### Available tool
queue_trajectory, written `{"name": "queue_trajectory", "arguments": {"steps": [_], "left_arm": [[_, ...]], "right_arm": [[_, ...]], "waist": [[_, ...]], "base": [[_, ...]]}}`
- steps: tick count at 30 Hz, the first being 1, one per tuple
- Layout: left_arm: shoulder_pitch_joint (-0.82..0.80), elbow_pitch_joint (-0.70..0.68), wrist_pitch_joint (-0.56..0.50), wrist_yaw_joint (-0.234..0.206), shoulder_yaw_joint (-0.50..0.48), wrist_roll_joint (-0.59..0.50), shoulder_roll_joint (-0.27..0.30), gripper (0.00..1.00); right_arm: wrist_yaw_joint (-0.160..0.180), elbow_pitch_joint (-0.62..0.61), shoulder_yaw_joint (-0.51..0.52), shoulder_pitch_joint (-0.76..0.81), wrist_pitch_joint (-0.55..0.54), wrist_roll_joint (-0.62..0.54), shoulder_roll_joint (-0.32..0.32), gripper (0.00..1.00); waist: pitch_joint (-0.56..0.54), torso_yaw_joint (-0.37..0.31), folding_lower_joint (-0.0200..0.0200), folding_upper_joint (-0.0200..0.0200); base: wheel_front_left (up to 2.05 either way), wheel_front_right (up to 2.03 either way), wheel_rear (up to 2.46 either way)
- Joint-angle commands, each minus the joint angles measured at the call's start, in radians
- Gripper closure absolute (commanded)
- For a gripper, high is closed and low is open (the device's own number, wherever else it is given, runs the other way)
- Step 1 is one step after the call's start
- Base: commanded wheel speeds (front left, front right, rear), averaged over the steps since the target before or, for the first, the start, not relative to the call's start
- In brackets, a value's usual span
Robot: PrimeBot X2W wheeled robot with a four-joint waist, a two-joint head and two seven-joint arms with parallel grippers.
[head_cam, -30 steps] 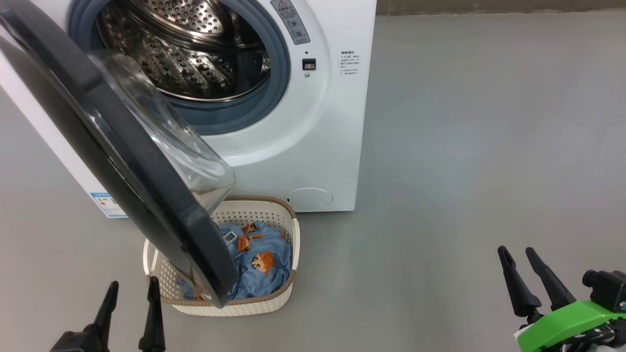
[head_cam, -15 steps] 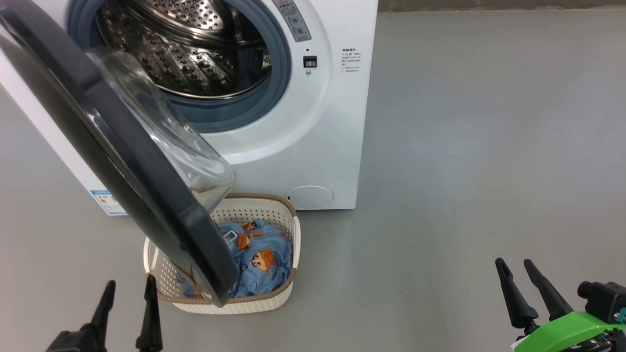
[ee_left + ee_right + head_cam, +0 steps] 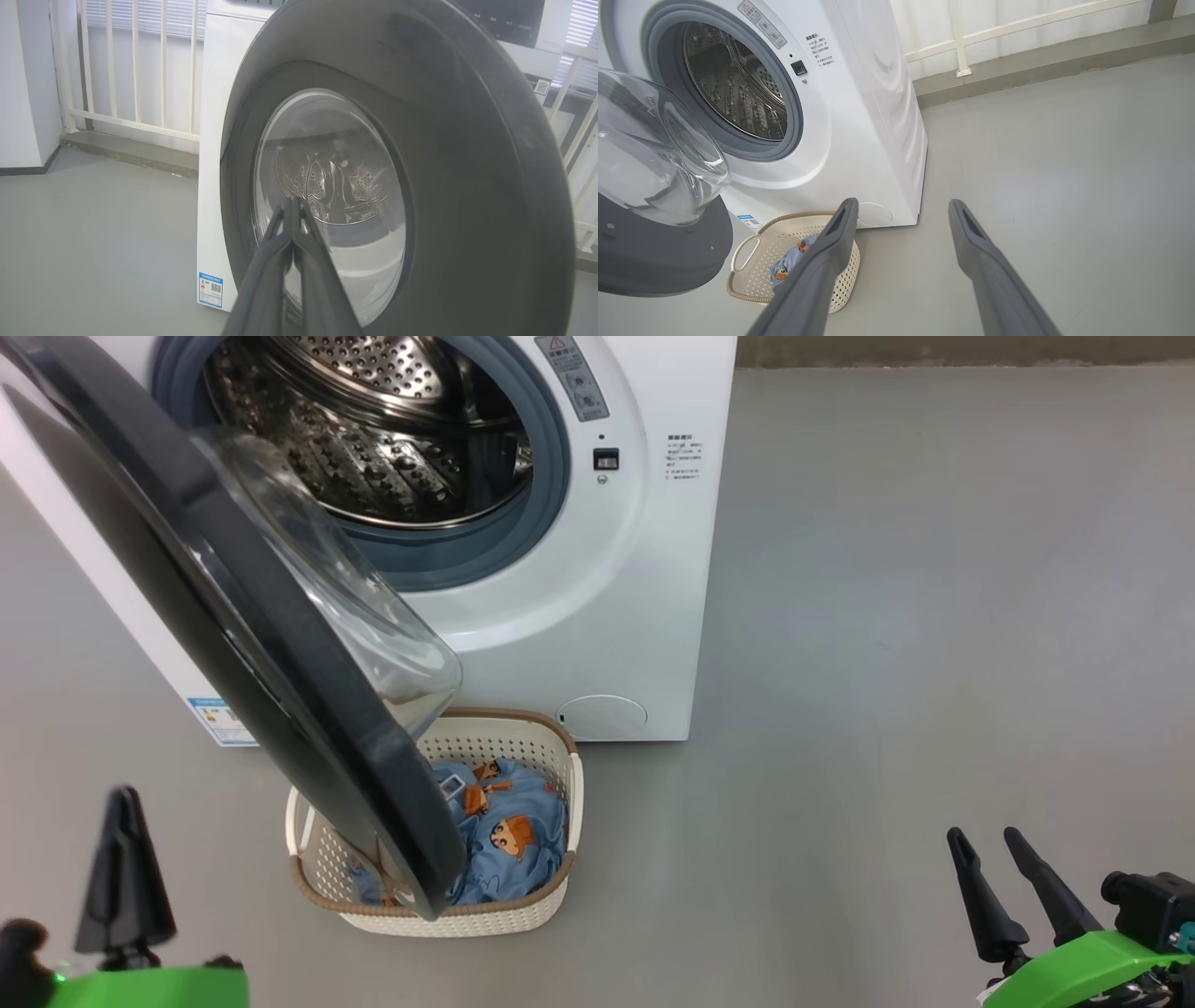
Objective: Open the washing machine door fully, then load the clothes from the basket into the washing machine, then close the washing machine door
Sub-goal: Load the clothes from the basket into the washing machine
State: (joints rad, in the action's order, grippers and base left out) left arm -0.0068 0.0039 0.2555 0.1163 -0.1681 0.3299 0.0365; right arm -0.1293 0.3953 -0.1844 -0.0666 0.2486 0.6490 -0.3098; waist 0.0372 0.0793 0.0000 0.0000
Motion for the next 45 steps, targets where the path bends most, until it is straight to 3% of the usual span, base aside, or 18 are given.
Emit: {"name": "queue_trajectory", "arguments": {"steps": [1, 10, 17, 19, 28, 45], "left_arm": [[-0.047, -0.056, 0.006, -0.011, -0.035, 0.004, 0.014, 1.00], [-0.061, -0.319, 0.006, -0.072, 0.071, 0.020, 0.014, 1.00], [-0.085, -0.439, -0.047, -0.101, 0.324, 0.060, 0.014, 1.00], [-0.094, -0.438, -0.051, -0.107, 0.355, 0.068, 0.014, 1.00], [-0.158, -0.299, -0.038, -0.157, 0.539, 0.201, 0.014, 1.00], [-0.227, 0.051, 0.005, -0.141, 0.555, 0.271, 0.014, 1.00]], "right_arm": [[-0.001, -0.026, -0.010, 0.013, 0.013, -0.012, -0.013, 0.00], [-0.001, -0.034, 0.008, 0.023, 0.013, -0.035, 0.002, 0.00], [-0.001, -0.034, 0.009, 0.025, 0.013, -0.044, 0.007, 0.00], [-0.001, -0.035, 0.011, 0.024, 0.013, -0.045, 0.007, 0.00], [-0.001, -0.033, 0.003, 0.005, 0.013, -0.053, 0.006, 0.00], [-0.001, -0.035, 0.005, -0.006, 0.013, -0.074, -0.001, 0.00]], "waist": [[-0.002, 0.003, 0.0000, 0.0000], [-0.003, 0.008, 0.0000, 0.0000], [0.007, 0.008, 0.0000, 0.0000], [0.011, 0.009, 0.0000, 0.0000], [0.029, 0.005, 0.0000, 0.0000], [0.036, 0.005, 0.0000, 0.0000]], "base": [[0.00, 0.00, 0.00], [0.00, 0.00, 0.00], [0.00, 0.00, 0.00], [0.00, 0.00, 0.00], [0.00, 0.00, 0.00], [0.00, 0.00, 0.00]]}}
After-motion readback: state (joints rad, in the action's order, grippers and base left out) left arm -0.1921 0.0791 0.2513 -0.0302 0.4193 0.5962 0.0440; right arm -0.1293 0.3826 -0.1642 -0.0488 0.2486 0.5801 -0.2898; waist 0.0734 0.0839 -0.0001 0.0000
